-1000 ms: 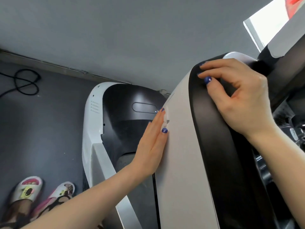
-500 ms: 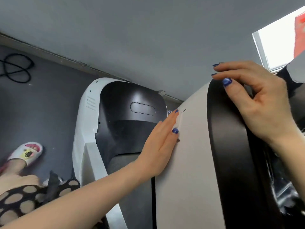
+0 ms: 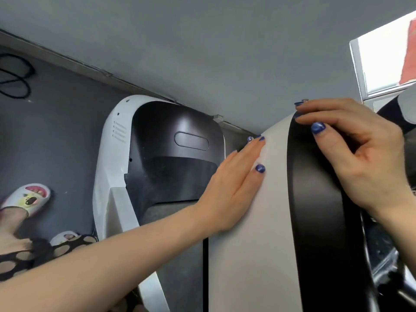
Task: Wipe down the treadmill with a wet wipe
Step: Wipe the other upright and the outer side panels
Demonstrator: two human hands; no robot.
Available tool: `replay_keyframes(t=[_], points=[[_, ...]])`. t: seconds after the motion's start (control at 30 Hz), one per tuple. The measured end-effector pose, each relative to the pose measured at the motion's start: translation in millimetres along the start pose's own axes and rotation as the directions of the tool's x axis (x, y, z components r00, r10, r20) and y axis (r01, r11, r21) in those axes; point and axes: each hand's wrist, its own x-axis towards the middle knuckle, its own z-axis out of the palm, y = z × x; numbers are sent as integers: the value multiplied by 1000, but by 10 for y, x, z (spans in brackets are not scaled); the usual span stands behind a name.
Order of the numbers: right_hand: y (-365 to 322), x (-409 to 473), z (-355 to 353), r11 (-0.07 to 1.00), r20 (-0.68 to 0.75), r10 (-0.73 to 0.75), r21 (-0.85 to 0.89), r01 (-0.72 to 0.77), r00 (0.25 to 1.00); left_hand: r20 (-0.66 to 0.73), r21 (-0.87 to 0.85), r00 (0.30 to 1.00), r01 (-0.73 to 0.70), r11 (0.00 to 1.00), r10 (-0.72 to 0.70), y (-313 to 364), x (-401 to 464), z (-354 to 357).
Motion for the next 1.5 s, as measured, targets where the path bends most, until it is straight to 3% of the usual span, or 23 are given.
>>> replay_keyframes(t=[0.27, 0.5, 0.67, 0.93, 1.27, 1.5], points=[[12, -1, 3, 1000, -12, 9, -11, -9, 1000, 58, 73, 993, -110, 991, 106, -120, -484, -2], [13, 6, 16, 1000, -66, 27, -9, -28, 997, 47, 20, 999, -15, 1000, 14, 175, 34, -16], [17, 4, 40, 999, -139, 27, -18, -30, 990, 47, 80, 987, -160, 984, 157, 146, -358, 70], [3, -32, 74, 999, -258, -25, -44, 14, 966, 183, 254, 925, -371, 893, 332, 14, -815, 146], [84, -150, 50, 997, -332, -5, -70, -19, 943, 147, 329, 921, -389, 860, 360, 432, -336, 108], [179, -381, -28, 996, -317, 15, -80, -43, 948, 308, 474, 852, -524, 707, 424, 292, -603, 23]])
